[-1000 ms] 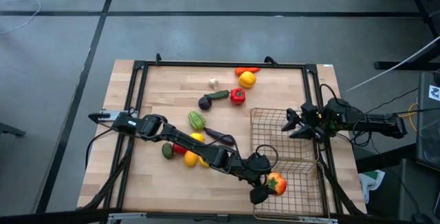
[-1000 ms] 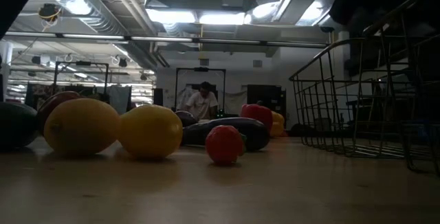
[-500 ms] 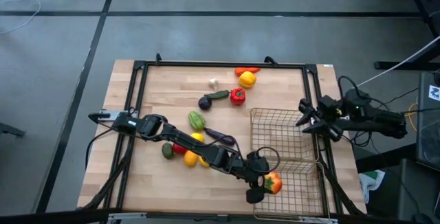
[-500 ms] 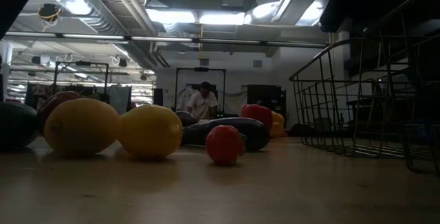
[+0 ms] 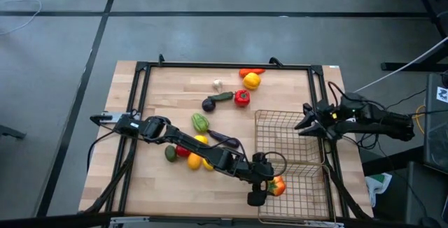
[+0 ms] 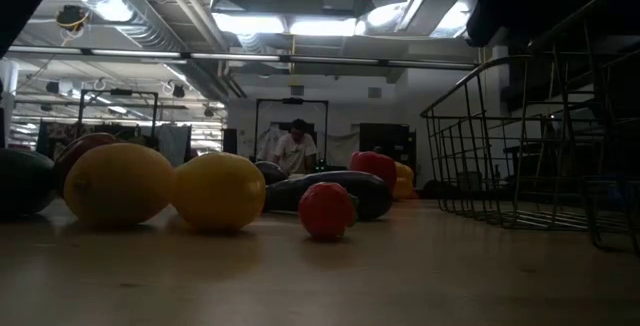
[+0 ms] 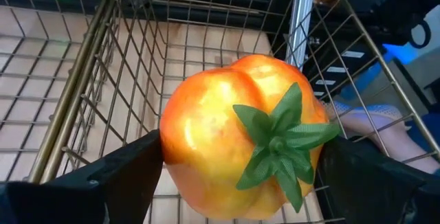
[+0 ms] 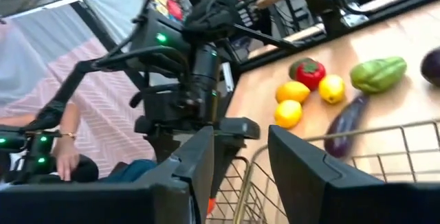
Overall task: Sort produce into baskets
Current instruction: Put the top orange tomato into the bottom wire basket
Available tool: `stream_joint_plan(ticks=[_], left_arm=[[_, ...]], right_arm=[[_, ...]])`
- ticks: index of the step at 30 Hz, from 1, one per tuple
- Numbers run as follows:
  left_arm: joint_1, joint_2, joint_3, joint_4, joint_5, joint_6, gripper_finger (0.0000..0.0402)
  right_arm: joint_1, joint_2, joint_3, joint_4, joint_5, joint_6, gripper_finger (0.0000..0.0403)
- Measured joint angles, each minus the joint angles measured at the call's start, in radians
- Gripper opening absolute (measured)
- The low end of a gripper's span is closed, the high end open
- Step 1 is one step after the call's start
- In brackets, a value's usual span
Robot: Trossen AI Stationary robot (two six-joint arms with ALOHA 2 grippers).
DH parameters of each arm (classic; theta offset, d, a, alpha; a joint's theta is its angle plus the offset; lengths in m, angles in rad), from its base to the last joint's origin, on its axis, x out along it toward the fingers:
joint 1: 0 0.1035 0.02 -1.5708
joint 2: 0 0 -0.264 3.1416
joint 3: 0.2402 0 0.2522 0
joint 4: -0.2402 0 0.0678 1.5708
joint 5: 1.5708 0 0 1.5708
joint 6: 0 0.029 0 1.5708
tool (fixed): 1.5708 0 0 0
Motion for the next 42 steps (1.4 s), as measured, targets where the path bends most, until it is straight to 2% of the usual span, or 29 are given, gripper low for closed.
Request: stream_joint_plan(ticks=[28, 36, 42], left_arm=[[0.005, 0.000, 0.000, -0.008, 0.000, 0.002, 0.0361], [0.009, 0.000, 0.000, -0.001, 0.000, 0.148, 0.0361], [-0.002, 0.000, 0.000, -0.001, 0.005, 0.129, 0.0361]], right_arm=[[0.000, 0.000, 0.000, -0.011, 0.007, 0.003, 0.0138], [0.000, 0.000, -0.001, -0.011, 0.007, 0.003, 0.0138], [0.000, 0.000, -0.001, -0.011, 0.007, 0.003, 0.0138]])
